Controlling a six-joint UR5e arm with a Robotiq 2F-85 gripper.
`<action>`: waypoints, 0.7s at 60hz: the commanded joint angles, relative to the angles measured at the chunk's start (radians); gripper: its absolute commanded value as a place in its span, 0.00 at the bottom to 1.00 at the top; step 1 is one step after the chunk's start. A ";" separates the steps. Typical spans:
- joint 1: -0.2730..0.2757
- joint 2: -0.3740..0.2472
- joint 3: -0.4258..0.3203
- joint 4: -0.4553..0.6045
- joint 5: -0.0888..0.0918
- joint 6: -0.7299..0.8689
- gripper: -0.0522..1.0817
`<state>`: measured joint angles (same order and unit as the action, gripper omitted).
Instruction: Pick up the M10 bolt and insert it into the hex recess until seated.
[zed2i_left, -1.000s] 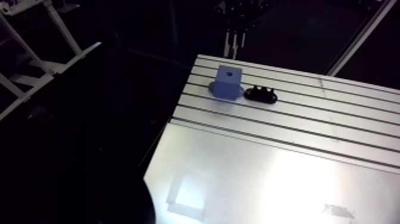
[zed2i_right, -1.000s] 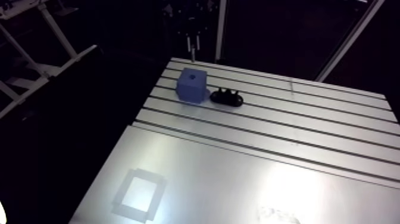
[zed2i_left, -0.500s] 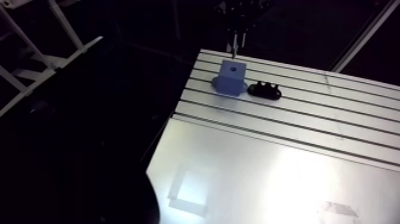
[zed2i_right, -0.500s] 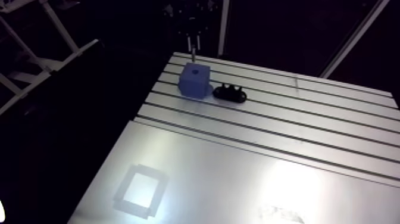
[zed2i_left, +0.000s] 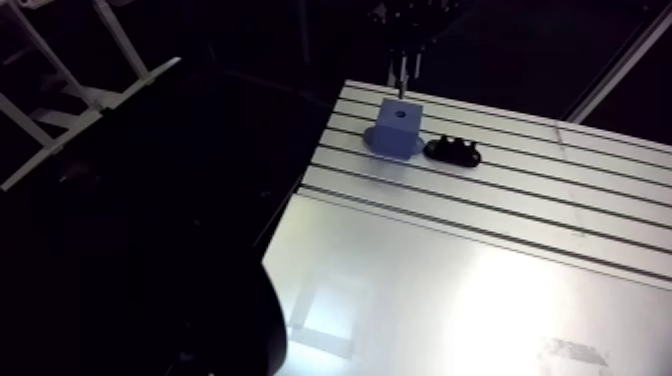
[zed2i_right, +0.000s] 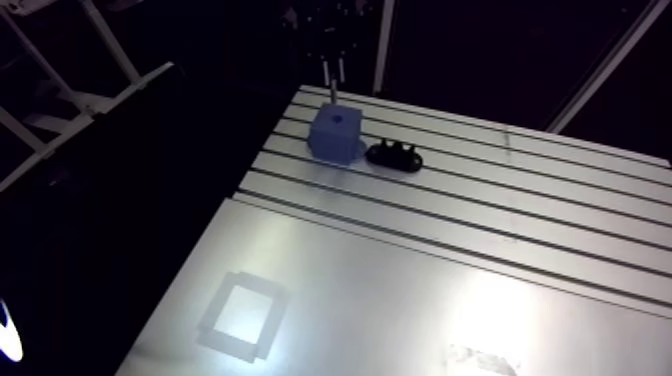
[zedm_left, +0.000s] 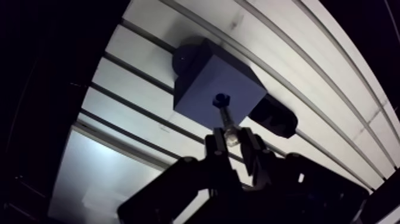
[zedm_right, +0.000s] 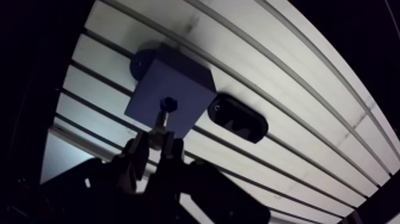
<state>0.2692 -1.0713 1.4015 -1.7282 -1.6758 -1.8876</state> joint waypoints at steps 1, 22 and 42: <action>0.001 0.015 -0.002 -0.001 -0.003 0.000 0.95; 0.002 0.020 0.000 -0.003 -0.005 0.003 0.95; 0.001 0.028 0.000 -0.001 -0.006 0.003 0.95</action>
<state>0.2708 -1.0463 1.4002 -1.7309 -1.6815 -1.8847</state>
